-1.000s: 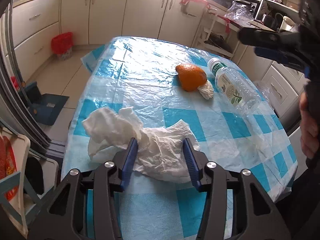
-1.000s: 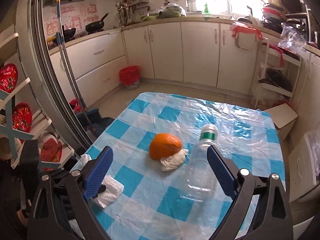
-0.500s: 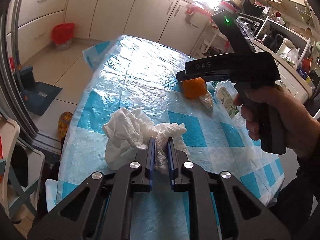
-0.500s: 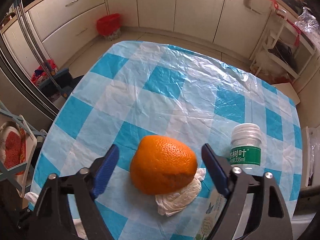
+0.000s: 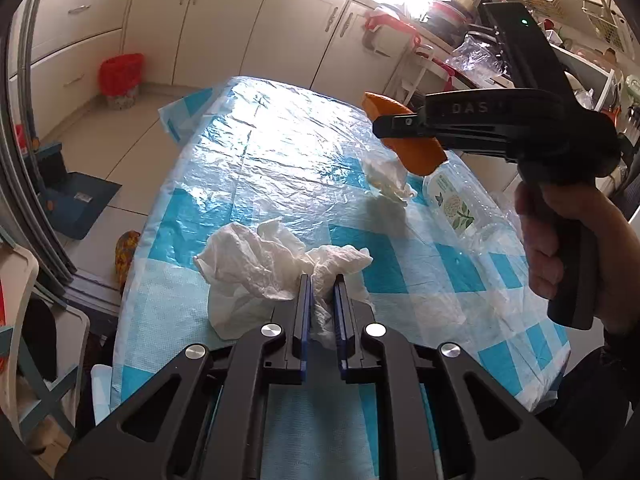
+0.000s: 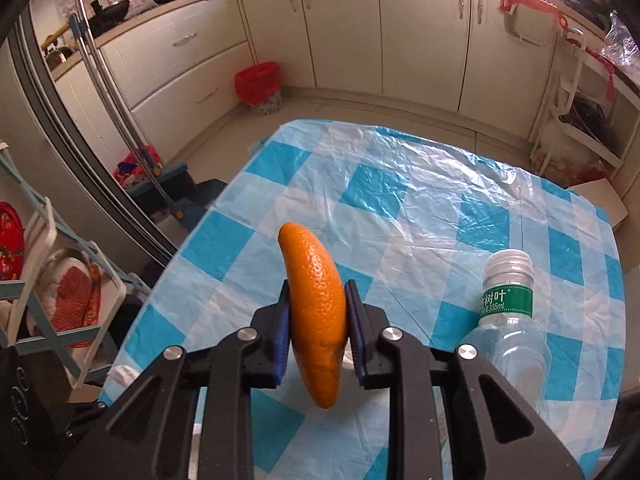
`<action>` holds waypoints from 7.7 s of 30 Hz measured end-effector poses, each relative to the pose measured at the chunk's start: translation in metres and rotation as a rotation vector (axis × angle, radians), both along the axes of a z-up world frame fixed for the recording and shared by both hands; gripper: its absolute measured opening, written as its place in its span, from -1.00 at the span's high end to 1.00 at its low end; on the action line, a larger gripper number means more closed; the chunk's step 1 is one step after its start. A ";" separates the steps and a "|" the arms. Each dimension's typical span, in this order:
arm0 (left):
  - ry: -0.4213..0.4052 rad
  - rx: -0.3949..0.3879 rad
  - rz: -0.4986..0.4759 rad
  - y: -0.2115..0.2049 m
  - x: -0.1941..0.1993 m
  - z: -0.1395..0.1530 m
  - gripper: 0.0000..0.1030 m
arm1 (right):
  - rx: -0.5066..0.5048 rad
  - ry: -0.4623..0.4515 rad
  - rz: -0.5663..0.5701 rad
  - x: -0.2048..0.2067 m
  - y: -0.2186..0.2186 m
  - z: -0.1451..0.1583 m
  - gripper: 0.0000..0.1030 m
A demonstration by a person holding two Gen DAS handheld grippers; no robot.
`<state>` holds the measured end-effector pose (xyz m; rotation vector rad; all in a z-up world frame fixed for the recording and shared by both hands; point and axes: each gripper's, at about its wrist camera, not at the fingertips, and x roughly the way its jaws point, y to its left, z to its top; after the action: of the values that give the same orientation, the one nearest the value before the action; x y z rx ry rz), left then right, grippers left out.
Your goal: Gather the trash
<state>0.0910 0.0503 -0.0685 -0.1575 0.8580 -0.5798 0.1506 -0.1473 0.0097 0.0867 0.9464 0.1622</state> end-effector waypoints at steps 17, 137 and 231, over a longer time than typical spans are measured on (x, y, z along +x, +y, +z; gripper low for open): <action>-0.087 0.026 -0.031 -0.013 -0.024 0.020 0.83 | 0.264 -0.050 -0.137 -0.128 -0.068 0.005 0.45; -0.238 0.174 -0.021 -0.150 -0.165 0.132 -0.78 | -0.035 -0.455 -0.673 -0.323 -0.193 0.051 -0.78; -0.084 0.395 -0.128 -0.178 0.059 0.008 0.60 | 0.014 -0.009 -0.280 -0.154 -0.137 -0.036 -0.17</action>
<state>0.1501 -0.1275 -0.0607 0.2814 0.8883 -0.5216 -0.0033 -0.2839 -0.0267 0.2301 0.9148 -0.0888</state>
